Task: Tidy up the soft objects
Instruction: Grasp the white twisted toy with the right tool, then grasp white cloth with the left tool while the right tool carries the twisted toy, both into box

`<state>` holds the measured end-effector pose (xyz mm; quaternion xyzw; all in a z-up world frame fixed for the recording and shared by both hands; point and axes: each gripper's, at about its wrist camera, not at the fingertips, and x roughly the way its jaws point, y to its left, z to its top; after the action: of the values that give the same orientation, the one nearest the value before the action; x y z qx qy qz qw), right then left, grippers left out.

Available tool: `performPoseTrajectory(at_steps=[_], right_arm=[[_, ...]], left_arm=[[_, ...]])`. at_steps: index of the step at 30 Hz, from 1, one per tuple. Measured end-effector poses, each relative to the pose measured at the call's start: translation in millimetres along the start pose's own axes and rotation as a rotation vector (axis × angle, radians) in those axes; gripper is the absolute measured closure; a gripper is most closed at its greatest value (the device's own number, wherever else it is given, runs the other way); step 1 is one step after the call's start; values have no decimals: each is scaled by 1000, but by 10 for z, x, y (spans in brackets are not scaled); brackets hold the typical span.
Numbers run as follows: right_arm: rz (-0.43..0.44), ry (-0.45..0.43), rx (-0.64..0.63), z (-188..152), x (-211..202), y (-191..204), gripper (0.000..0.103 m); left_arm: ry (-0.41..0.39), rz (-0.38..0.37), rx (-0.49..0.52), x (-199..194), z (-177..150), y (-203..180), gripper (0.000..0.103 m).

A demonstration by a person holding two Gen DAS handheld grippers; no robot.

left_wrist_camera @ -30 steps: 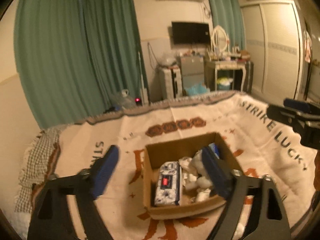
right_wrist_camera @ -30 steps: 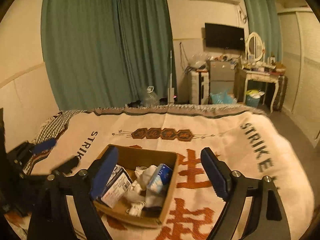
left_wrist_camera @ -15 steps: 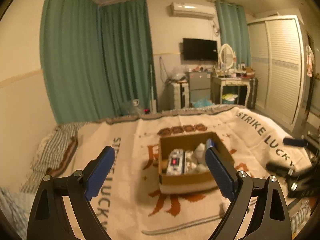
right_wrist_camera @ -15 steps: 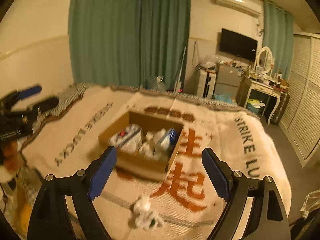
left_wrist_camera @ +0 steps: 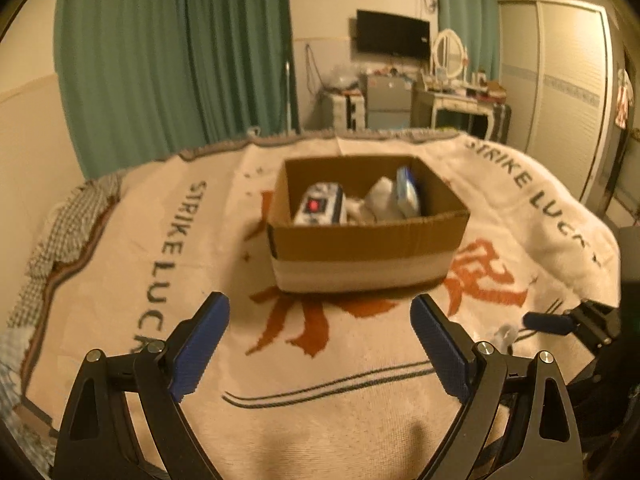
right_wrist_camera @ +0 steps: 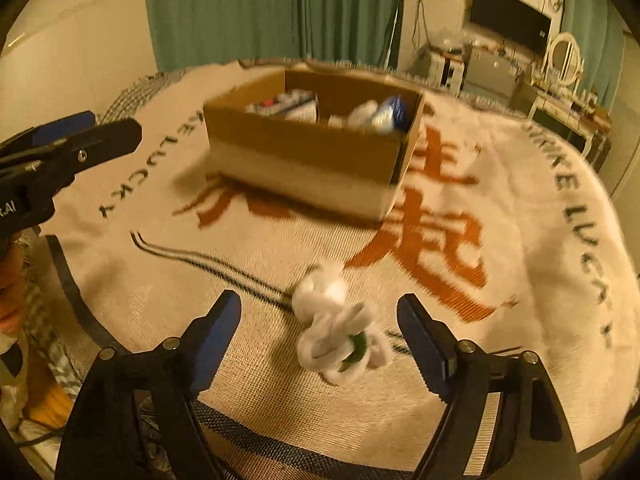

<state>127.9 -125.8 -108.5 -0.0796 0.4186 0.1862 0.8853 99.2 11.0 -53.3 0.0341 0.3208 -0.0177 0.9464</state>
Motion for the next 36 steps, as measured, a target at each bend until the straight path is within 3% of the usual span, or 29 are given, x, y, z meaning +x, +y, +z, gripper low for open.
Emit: performPoseTrajectory(at_steps=[2,4,6,9,23,36], right_arm=[[6,36,-7,-56,129,2,25],[-1,54,-26,-94,214,12,35],[-18,57,-30,-131,272,-3,39],[-32,61,-26,-131,298,-30,67],[-17,-96,46,138,-260,-303,71],[9,-115,177,282,-124,-945,71]], left_arm=[[16,-2,11,65,-45,-27,10],[32,-8,19,127,-78,-36,10],[52,-17,25,189,-93,-50,10],[71,-26,32,232,-107,-80,10],[80,-93,91,200,-112,-500,10],[199,-223,197,635,-286,-1150,12]])
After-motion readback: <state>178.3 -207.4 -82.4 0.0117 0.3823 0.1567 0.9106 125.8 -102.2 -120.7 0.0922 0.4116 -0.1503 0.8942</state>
